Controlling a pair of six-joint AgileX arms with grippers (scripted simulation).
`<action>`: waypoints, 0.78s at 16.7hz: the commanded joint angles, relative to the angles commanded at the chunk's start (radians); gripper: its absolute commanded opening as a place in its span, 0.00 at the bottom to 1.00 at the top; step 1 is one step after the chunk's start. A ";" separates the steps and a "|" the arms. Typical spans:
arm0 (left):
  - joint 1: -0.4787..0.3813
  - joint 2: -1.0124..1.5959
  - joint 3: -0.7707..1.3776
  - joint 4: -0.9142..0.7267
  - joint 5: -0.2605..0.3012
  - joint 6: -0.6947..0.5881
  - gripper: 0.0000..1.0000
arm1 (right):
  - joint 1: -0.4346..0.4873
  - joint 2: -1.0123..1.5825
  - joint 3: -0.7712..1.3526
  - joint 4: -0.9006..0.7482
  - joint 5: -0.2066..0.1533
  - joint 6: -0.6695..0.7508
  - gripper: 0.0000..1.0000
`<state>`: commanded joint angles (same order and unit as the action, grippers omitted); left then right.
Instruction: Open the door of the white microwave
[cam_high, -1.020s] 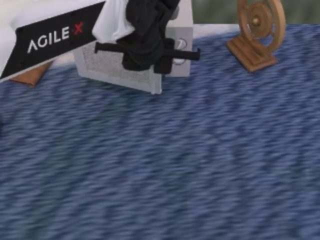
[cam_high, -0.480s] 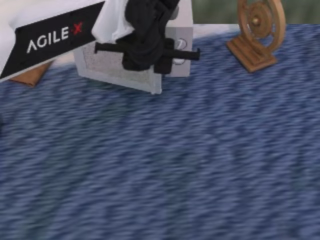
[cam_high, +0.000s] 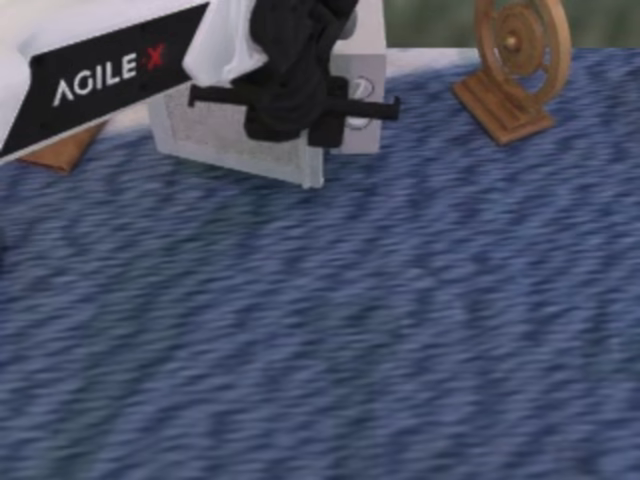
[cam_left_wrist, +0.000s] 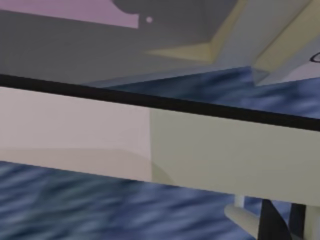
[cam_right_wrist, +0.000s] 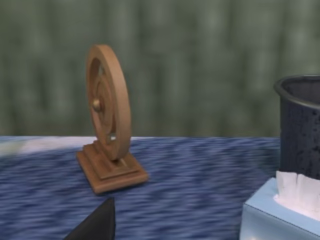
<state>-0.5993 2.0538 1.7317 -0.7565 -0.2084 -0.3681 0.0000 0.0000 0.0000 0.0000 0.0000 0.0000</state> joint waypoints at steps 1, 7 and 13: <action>0.000 0.000 0.000 0.000 0.000 0.000 0.00 | 0.000 0.000 0.000 0.000 0.000 0.000 1.00; -0.006 0.001 -0.005 0.002 0.007 -0.001 0.00 | 0.000 0.000 0.000 0.000 0.000 0.000 1.00; 0.015 -0.076 -0.116 0.053 0.050 0.095 0.00 | 0.000 0.000 0.000 0.000 0.000 0.000 1.00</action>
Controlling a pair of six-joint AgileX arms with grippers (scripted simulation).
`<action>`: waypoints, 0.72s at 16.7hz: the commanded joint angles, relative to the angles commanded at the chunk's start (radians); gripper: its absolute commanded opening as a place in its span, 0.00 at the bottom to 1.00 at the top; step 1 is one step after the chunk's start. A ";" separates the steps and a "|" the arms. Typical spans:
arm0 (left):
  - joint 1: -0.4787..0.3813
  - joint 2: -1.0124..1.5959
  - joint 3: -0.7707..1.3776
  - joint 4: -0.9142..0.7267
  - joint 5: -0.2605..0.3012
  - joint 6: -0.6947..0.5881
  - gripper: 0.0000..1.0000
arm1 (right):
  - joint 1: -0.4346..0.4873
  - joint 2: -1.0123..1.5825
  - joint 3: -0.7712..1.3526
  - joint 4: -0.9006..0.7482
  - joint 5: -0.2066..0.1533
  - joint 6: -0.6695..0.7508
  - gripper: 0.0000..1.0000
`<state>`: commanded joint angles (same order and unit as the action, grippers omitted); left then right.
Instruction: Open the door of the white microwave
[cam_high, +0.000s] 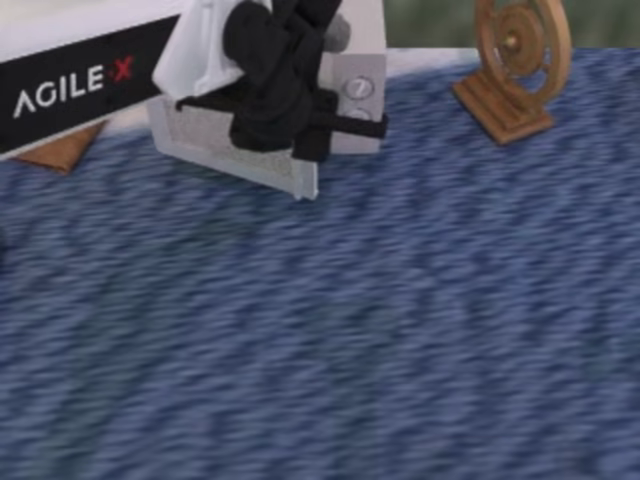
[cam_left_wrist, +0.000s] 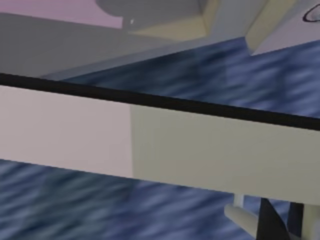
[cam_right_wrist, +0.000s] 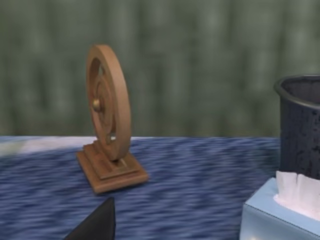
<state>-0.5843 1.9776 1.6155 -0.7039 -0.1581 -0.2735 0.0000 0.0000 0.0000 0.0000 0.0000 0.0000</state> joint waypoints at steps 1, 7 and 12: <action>0.002 -0.009 -0.010 0.007 0.006 0.010 0.00 | 0.000 0.000 0.000 0.000 0.000 0.000 1.00; 0.003 -0.011 -0.013 0.008 0.007 0.013 0.00 | 0.000 0.000 0.000 0.000 0.000 0.000 1.00; 0.003 -0.011 -0.013 0.008 0.007 0.013 0.00 | 0.000 0.000 0.000 0.000 0.000 0.000 1.00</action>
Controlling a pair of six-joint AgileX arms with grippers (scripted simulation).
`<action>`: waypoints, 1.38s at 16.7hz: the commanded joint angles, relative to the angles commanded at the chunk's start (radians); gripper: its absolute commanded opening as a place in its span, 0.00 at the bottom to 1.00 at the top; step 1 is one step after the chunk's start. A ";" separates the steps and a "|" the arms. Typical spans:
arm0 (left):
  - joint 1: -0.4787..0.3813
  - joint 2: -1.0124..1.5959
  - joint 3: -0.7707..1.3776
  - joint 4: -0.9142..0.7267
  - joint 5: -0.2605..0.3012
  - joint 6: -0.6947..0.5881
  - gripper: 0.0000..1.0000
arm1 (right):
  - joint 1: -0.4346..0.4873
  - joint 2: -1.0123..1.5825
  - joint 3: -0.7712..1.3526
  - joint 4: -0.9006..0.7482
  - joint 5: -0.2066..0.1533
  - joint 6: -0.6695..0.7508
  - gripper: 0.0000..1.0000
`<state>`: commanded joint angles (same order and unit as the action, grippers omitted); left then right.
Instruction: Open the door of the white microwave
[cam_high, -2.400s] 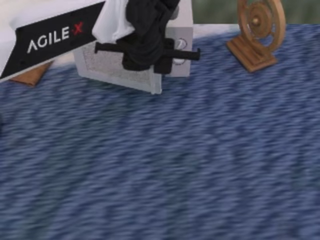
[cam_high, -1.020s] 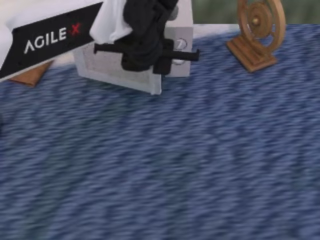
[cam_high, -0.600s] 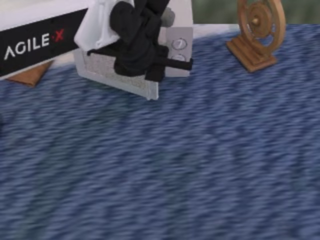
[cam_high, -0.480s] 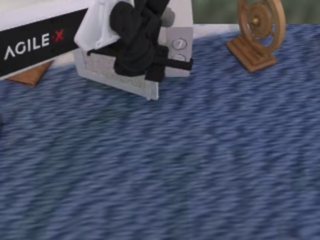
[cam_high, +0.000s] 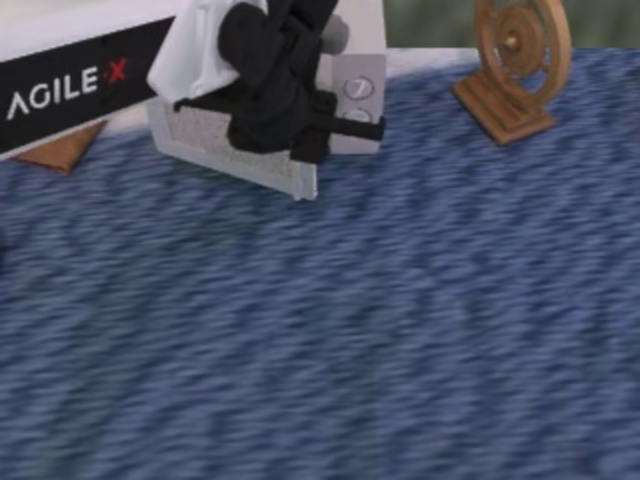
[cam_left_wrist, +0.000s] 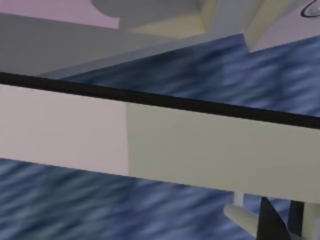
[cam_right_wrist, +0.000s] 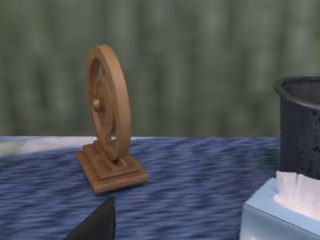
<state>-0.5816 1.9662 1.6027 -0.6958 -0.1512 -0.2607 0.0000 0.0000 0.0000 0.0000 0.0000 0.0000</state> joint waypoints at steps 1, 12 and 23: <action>0.000 0.000 0.000 0.000 0.000 0.000 0.00 | 0.000 0.000 0.000 0.000 0.000 0.000 1.00; 0.000 0.000 0.000 0.000 0.000 0.000 0.00 | 0.000 0.000 0.000 0.000 0.000 0.000 1.00; 0.024 -0.077 -0.109 0.042 0.062 0.111 0.00 | 0.000 0.000 0.000 0.000 0.000 0.000 1.00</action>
